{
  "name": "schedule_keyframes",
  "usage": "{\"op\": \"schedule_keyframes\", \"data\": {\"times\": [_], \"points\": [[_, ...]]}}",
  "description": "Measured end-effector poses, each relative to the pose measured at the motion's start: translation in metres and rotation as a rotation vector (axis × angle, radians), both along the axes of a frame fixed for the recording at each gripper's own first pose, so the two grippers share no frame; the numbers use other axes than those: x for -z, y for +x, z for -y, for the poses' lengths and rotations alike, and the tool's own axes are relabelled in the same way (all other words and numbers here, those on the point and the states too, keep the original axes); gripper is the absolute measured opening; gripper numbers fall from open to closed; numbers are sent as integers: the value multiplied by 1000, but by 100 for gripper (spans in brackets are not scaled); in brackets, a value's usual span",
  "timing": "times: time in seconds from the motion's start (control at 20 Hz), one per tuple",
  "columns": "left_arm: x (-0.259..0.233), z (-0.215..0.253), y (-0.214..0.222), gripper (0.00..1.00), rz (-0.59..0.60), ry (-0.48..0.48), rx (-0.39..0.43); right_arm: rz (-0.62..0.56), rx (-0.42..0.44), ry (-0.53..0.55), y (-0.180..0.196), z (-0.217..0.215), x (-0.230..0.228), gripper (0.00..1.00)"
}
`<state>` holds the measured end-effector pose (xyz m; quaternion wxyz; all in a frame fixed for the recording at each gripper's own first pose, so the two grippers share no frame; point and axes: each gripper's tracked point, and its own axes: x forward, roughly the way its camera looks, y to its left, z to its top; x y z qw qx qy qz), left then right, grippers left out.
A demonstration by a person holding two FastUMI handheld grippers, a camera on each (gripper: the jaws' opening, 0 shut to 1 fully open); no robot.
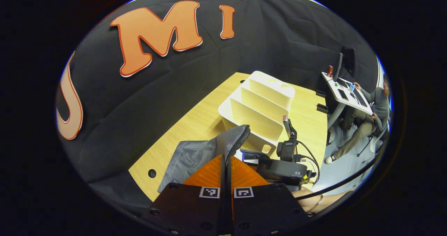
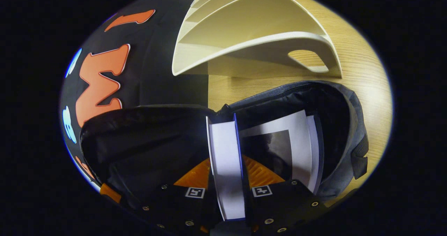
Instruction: Open the schoolbag, grab two books from the bookshelf and put them into the schoolbag.
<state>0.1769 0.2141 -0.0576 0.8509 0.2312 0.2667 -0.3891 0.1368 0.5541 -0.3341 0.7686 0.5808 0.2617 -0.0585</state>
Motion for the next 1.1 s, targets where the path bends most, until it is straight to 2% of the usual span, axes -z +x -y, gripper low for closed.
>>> {"op": "schedule_keyframes", "data": {"times": [0.2, 0.4, 0.5, 0.55, 0.6, 0.65, 0.7, 0.9, 1.1], "points": [[1, -10, 9, 1, -43, -53, -36, -109, -32, 9, -7, -6, 8, 45], [9, -17, 9, 1, -67, -72, -46, -267, -88, -86, -31, -7, 24, 59], [13, -21, 7, 1, -80, -86, -52, -298, -114, -123, -38, -7, 22, 64], [13, -23, 6, 1, -86, -92, -58, -305, -123, -128, -41, -7, 19, 70], [14, -25, 6, 1, -90, -100, -64, -307, -128, -131, -44, -7, 14, 81], [15, -27, 6, 1, -96, -107, -70, -306, -133, -138, -45, -6, 8, 74], [18, -30, 4, 1, -105, -114, -76, -305, -135, -147, -49, -4, 1, 99], [29, -34, -6, 1, -152, -160, -108, -284, -127, -225, -65, 20, -30, 99], [49, -32, -21, 2, -252, -234, -160, -285, -145, -318, -86, 52, -50, 99]]}}
